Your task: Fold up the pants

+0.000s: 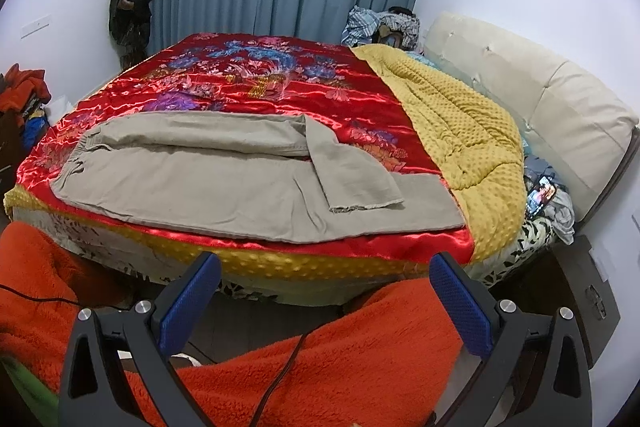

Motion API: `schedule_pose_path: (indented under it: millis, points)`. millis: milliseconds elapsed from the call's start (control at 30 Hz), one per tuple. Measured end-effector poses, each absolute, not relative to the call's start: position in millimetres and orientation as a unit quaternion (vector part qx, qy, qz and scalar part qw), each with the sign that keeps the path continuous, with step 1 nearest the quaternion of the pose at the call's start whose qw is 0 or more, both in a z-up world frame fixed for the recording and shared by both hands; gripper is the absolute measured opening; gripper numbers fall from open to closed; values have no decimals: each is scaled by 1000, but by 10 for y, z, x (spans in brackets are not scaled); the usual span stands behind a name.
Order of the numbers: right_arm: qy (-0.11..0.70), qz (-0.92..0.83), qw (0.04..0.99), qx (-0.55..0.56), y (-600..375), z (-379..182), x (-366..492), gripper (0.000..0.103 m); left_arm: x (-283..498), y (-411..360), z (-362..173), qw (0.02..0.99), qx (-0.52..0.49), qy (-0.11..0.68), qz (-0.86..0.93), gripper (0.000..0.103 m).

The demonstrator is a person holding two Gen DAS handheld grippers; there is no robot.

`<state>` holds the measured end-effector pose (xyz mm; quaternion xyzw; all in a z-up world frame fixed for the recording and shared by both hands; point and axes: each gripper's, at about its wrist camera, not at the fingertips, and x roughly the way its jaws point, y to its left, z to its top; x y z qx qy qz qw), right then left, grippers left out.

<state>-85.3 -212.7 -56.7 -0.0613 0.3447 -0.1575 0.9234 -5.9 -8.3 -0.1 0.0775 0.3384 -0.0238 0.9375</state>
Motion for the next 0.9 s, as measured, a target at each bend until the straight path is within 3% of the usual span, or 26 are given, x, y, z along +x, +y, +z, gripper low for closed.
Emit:
schedule_pose_path:
  millis: [733, 900]
  points:
    - [341, -158, 924, -65, -2092, -564, -866, 103, -78, -106, -27, 936, 83, 341, -30, 102]
    - [320, -142, 933, -78, -1998, -532, -905, 103, -192, -291, -107, 930, 132, 336, -73, 103]
